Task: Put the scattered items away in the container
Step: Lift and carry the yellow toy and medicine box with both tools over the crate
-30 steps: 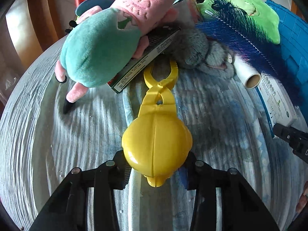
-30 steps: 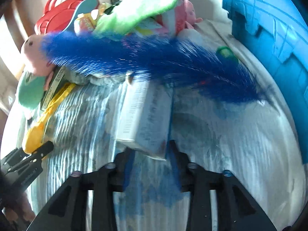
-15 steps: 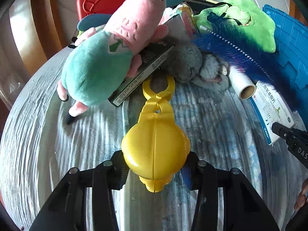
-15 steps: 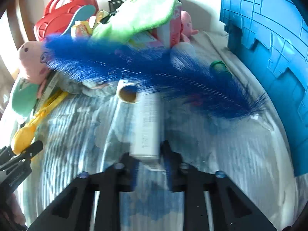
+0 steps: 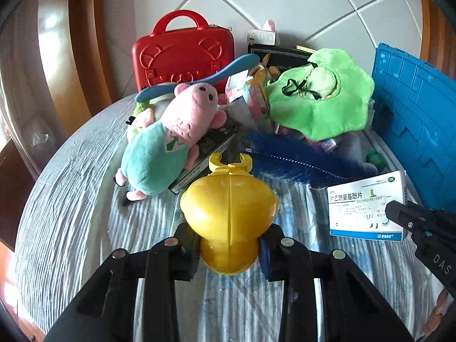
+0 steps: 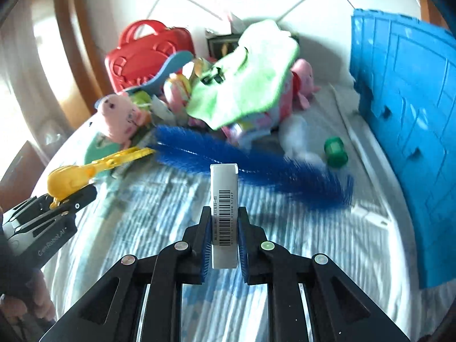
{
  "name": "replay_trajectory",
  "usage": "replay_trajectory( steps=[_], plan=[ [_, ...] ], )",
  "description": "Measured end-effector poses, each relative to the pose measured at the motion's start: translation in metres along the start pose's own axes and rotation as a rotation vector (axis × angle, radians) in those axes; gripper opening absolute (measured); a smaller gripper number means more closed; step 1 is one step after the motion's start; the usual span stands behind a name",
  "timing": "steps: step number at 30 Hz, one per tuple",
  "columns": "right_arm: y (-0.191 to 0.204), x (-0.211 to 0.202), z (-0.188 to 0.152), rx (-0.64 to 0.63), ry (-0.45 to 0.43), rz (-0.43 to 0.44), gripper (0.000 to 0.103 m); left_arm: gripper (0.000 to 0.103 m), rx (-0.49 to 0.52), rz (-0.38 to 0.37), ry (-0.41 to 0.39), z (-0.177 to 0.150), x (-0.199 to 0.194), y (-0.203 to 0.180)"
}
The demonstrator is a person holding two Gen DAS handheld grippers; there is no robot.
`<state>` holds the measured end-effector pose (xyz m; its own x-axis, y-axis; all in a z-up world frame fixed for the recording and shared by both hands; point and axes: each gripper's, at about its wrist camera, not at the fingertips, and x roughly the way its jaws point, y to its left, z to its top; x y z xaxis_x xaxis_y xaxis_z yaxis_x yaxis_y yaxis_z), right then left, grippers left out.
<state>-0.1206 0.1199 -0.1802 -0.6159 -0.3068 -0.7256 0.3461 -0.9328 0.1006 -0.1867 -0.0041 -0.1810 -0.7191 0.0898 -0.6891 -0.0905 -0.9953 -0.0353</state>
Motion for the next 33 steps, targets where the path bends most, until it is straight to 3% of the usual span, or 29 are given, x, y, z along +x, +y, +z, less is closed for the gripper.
replay_trajectory(
  steps=[5,10,25,33],
  plan=[
    [0.003,-0.028,0.015,-0.040,-0.063,0.060,0.016,0.032,-0.007,0.023,-0.071,0.018,-0.031,-0.016],
    [0.005,-0.053,0.034,-0.053,-0.134,0.055,0.016,0.032,0.012,0.010,-0.139,0.035,-0.062,-0.027],
    [0.016,-0.129,0.072,-0.052,-0.313,-0.052,0.016,0.032,0.079,-0.117,-0.244,0.065,-0.110,-0.060],
    [0.001,-0.174,0.079,-0.035,-0.400,-0.128,0.016,0.031,0.114,-0.182,-0.314,0.075,-0.139,-0.083]
  ],
)
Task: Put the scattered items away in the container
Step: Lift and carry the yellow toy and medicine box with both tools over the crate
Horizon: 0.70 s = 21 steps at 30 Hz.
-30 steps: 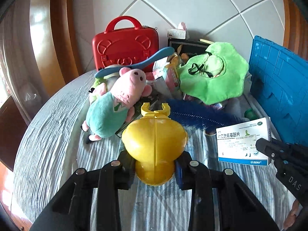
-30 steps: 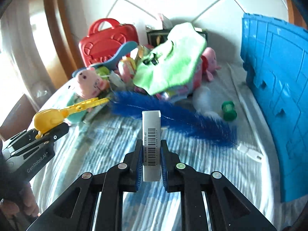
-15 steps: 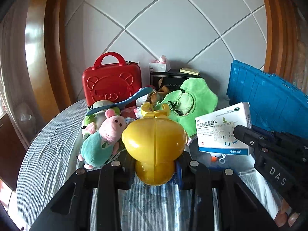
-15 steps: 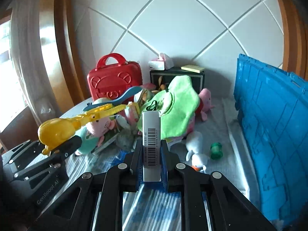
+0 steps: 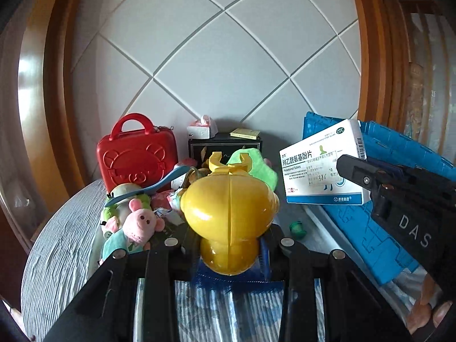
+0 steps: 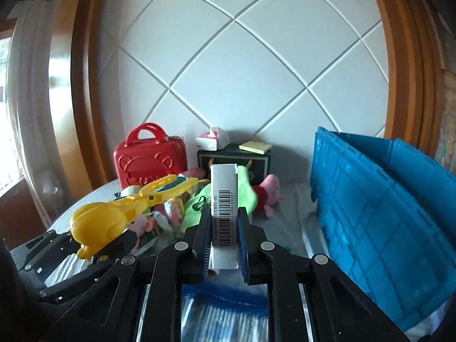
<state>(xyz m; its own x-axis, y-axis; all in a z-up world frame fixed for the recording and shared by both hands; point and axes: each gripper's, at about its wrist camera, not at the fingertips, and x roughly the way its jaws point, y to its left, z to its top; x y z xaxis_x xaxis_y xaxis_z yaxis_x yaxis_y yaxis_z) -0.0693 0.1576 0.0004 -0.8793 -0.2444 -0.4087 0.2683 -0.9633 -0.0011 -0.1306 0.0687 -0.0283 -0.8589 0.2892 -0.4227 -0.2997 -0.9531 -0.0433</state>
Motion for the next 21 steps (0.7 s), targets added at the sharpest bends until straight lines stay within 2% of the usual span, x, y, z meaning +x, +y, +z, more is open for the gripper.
replay_trajectory(
  steps=[4,10,18,21],
  plan=[
    [-0.028,-0.024,0.016,0.008,-0.055,-0.052,0.016,0.032,0.013,-0.041,-0.032,0.015,-0.006,-0.027],
    [-0.094,-0.055,0.041,0.035,-0.144,-0.126,0.016,0.031,0.054,-0.099,-0.105,0.042,-0.014,-0.095],
    [-0.227,-0.088,0.061,0.018,-0.224,-0.201,0.016,0.032,0.044,-0.146,-0.205,0.081,-0.010,-0.230],
    [-0.287,-0.094,0.063,0.006,-0.212,-0.236,0.016,0.032,0.029,-0.158,-0.193,0.094,-0.003,-0.287]
  ],
)
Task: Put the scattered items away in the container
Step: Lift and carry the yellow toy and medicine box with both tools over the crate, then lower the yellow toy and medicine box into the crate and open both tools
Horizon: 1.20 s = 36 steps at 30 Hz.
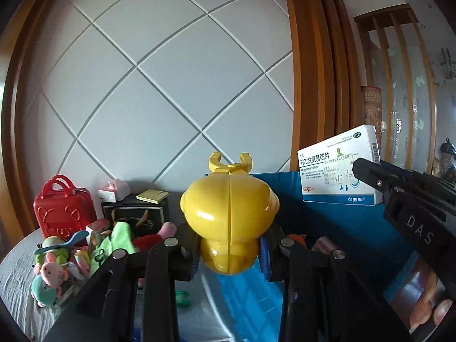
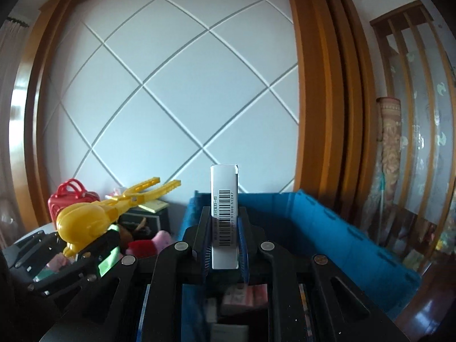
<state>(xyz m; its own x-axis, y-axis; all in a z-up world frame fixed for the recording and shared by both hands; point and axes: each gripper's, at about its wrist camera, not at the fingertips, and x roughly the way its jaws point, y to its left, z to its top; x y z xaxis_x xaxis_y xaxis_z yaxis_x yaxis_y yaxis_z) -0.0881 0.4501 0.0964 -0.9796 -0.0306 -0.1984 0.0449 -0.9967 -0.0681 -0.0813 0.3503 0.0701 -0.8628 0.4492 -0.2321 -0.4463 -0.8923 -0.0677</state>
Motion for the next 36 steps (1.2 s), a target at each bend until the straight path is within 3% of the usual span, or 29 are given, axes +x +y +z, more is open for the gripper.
replay_trajectory(
  steps=[5,10,14,21,28,33,36],
  plan=[
    [-0.079,0.024,-0.016,-0.004,0.085,-0.033,0.016,0.031,-0.015,-0.001,0.141,0.011,0.043,-0.078],
    [-0.120,0.046,-0.046,0.013,0.184,-0.020,0.016,0.032,0.035,0.022,0.276,0.001,0.078,-0.127],
    [-0.136,0.062,-0.065,0.025,0.275,0.004,0.016,0.032,0.036,0.008,0.420,-0.021,0.103,-0.141],
    [-0.147,0.085,-0.086,0.015,0.417,0.020,0.016,0.032,0.023,0.027,0.583,-0.050,0.123,-0.145],
    [-0.146,0.094,-0.098,0.004,0.505,-0.009,0.017,0.032,0.030,0.045,0.615,-0.051,0.123,-0.148],
    [-0.148,0.095,-0.100,-0.015,0.517,-0.048,0.017,0.062,0.036,0.045,0.585,-0.047,0.120,-0.148],
    [-0.153,0.096,-0.102,-0.016,0.520,-0.076,0.017,0.065,0.044,0.045,0.569,-0.047,0.116,-0.150]
  ],
)
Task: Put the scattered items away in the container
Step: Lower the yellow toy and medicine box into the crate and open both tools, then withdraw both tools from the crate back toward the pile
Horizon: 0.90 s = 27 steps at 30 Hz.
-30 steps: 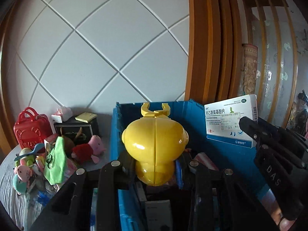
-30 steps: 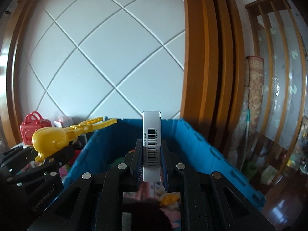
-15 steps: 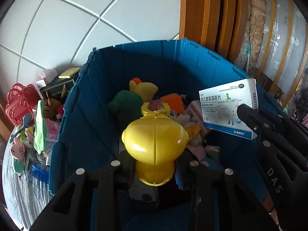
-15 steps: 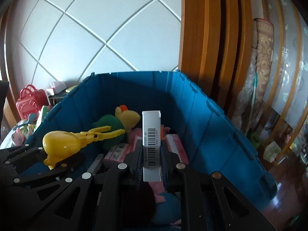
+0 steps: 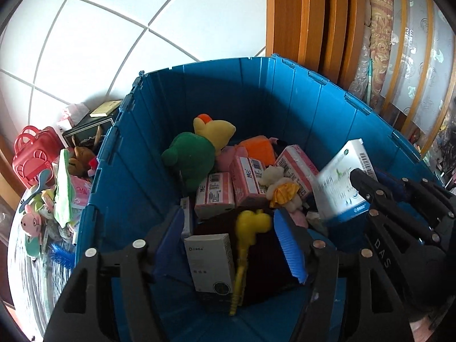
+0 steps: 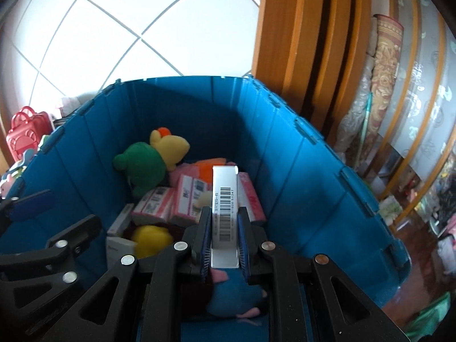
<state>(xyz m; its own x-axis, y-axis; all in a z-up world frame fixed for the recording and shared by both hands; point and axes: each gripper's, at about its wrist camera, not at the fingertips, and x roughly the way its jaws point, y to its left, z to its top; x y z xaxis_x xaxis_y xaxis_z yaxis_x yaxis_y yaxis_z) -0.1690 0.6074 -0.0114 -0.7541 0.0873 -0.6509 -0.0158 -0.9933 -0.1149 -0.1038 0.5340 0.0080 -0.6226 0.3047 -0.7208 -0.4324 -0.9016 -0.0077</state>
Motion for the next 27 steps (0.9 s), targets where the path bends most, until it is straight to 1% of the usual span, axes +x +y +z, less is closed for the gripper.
replay_trajectory(
  steps=[3,4,6,7,8,9,10,11,13,15,17,18,19,20,21,23,27],
  plan=[
    [-0.006,0.000,0.000,0.010,-0.001,-0.015,0.020,0.066,-0.006,-0.006,-0.006,0.000,-0.002,0.000],
    [-0.008,-0.001,0.000,0.015,-0.003,-0.019,0.023,0.067,-0.007,-0.009,-0.009,-0.001,-0.003,0.000],
    [-0.011,-0.003,0.000,0.023,-0.007,-0.029,0.034,0.071,-0.006,-0.012,-0.015,-0.002,-0.005,-0.001],
    [-0.013,-0.004,0.000,0.025,-0.011,-0.033,0.043,0.072,-0.005,-0.014,-0.022,-0.003,-0.007,-0.001],
    [-0.014,-0.006,-0.001,0.026,-0.017,-0.037,0.056,0.072,-0.004,-0.017,-0.029,-0.004,-0.009,-0.001],
    [-0.016,-0.008,-0.002,0.028,-0.022,-0.043,0.062,0.072,-0.003,-0.017,-0.033,-0.005,-0.011,-0.002],
    [-0.018,-0.011,-0.002,0.032,-0.030,-0.049,0.076,0.072,-0.003,-0.019,-0.040,-0.007,-0.013,-0.002],
    [-0.020,-0.014,-0.004,0.036,-0.038,-0.055,0.084,0.072,-0.002,-0.022,-0.046,-0.008,-0.016,-0.002],
    [-0.024,-0.019,-0.006,0.048,-0.053,-0.052,0.086,0.073,-0.006,-0.027,-0.059,-0.010,-0.020,-0.003],
    [-0.028,-0.024,-0.009,0.062,-0.060,-0.045,0.101,0.073,-0.016,-0.030,-0.072,-0.014,-0.027,-0.001],
    [-0.032,-0.030,-0.013,0.069,-0.073,-0.042,0.103,0.075,-0.028,-0.027,-0.092,-0.018,-0.034,0.002],
    [-0.033,-0.033,-0.014,0.073,-0.081,-0.037,0.103,0.082,-0.031,-0.023,-0.104,-0.019,-0.038,0.004],
    [-0.034,-0.037,-0.015,0.077,-0.092,-0.030,0.103,0.086,-0.035,-0.019,-0.118,-0.021,-0.042,0.005],
    [-0.035,-0.041,-0.017,0.080,-0.105,-0.022,0.103,0.093,-0.038,-0.013,-0.137,-0.024,-0.048,0.006],
    [-0.035,-0.044,-0.018,0.083,-0.117,-0.016,0.103,0.096,-0.043,-0.006,-0.165,-0.028,-0.055,0.009],
    [-0.032,-0.052,-0.020,0.086,-0.141,-0.009,0.103,0.100,-0.062,0.018,-0.207,-0.034,-0.067,0.014],
    [-0.021,-0.072,-0.024,0.067,-0.220,0.029,0.103,0.100,-0.114,0.061,-0.264,-0.049,-0.090,0.031]
  ],
)
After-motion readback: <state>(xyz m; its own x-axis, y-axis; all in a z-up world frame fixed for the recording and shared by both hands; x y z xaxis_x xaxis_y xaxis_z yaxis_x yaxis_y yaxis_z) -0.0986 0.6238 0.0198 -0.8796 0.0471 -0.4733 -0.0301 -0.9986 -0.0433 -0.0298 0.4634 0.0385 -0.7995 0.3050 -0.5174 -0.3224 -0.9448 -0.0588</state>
